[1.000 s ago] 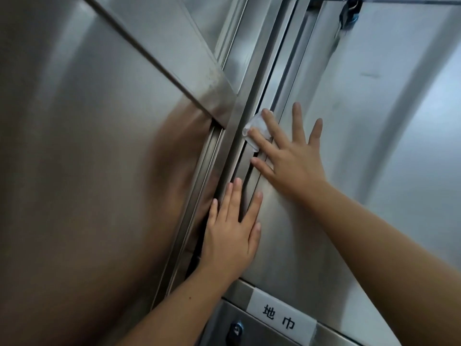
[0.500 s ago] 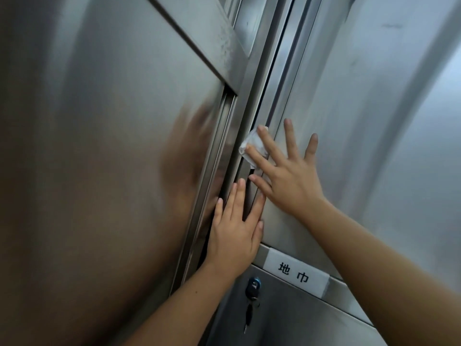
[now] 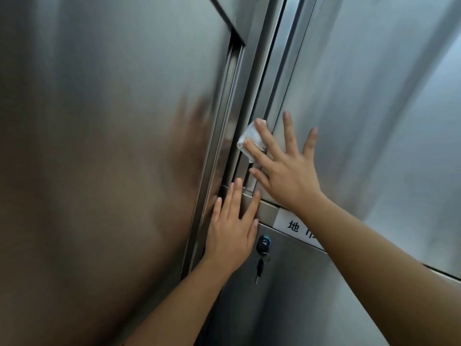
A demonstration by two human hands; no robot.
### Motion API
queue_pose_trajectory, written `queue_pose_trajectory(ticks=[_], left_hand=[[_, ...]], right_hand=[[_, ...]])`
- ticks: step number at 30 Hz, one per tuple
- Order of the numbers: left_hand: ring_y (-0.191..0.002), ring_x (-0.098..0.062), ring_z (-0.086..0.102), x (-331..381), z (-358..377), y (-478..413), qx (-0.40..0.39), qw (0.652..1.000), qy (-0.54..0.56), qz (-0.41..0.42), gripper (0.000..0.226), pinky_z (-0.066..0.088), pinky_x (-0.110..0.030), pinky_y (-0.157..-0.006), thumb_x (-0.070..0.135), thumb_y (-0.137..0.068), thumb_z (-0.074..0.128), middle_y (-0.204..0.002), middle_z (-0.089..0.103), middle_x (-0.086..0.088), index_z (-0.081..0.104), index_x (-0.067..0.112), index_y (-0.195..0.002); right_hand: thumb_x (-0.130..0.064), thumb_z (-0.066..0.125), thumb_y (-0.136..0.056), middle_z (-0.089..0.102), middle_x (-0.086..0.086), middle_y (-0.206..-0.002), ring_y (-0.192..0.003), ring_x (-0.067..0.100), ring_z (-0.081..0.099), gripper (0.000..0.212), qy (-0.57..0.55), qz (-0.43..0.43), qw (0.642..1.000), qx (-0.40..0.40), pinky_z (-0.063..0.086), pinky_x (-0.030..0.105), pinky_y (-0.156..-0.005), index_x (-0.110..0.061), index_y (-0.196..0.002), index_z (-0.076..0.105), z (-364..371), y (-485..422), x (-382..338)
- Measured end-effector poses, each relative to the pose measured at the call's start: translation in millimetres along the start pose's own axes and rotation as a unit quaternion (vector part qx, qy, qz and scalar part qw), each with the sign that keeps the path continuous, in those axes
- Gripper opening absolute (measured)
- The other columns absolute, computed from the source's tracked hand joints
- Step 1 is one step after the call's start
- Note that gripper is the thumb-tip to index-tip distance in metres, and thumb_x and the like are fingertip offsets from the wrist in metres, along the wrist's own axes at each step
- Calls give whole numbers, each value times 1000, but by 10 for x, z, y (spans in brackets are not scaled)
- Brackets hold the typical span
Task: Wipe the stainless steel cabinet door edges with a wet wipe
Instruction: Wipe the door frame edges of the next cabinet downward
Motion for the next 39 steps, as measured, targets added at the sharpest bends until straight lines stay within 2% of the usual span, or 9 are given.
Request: queue_pose_trajectory(ticks=[3,7,12,15,19,23,26,33,39], left_hand=[[-137,-34,26,-33,54,152,-15,1000,14,-8,53,22,-50,-105,32,-93,30,-149,25,-21,28,17,-144],[-136,-35,28,-59,103,345,-38,999,24,-17,52,23,-50,-104,31,-93,31,-148,26,-23,30,16,-143],[-136,-35,26,-85,110,476,-60,998,30,-12,52,23,-49,-104,31,-92,31,-148,23,-23,33,15,-142],[-136,-35,26,-98,107,492,-74,997,31,-9,53,23,-48,-104,33,-92,31,-147,23,-22,35,15,-141],[-136,-34,27,-117,108,505,-95,995,38,-4,50,24,-47,-105,34,-91,37,-147,28,-23,50,12,-133],[-137,-33,26,-117,114,506,-93,995,39,-11,55,24,-47,-105,34,-89,40,-148,24,-22,39,14,-140],[-136,-32,27,-114,109,505,-85,996,35,-11,57,23,-46,-105,35,-89,34,-148,23,-21,28,17,-143],[-137,-32,25,-123,115,506,-82,995,51,-11,58,24,-45,-106,32,-88,45,-149,20,-20,31,17,-142],[-138,-32,24,-130,122,510,-80,996,48,-6,61,24,-45,-106,33,-88,45,-150,20,-20,25,19,-143]], right_hand=[[-51,40,-94,8,5,-157,-137,42,-10,60,-4,-5,1000,7,-8,69,-99,-32,-147,22,32,104,-98],[-49,40,-95,1,3,-156,-137,42,-10,60,-4,-3,1000,3,-7,70,-99,-32,-148,19,78,181,-200],[-49,46,-92,19,5,-155,-138,47,15,59,22,-11,1000,1,2,71,-97,-31,-145,29,83,297,-306],[-54,39,-93,13,3,-156,-139,42,12,60,49,-14,998,-21,1,66,-101,-34,-147,22,118,427,-427],[-56,34,-93,15,-1,-154,-141,30,18,59,89,-19,995,-42,17,60,-106,-36,-146,18,152,694,-640],[-54,24,-93,9,-2,-153,-141,28,15,55,98,-41,994,-11,5,58,-107,-37,-145,13,120,625,-546],[-53,22,-93,9,-2,-152,-141,27,19,53,118,-66,991,-5,3,56,-106,-37,-143,12,94,550,-469],[-50,20,-93,23,-3,-153,-140,27,24,54,122,-68,990,-1,6,56,-106,-34,-145,20,87,582,-477],[-47,16,-95,18,-3,-152,-140,24,19,56,105,-82,991,15,-3,55,-106,-27,-146,24,117,686,-397]])
Point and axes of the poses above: each hand's wrist, its own y-axis away from the middle knuckle, its own z-axis out of the palm, x = y × z, the point moved 3 cm from there along -y, towards the middle knuckle
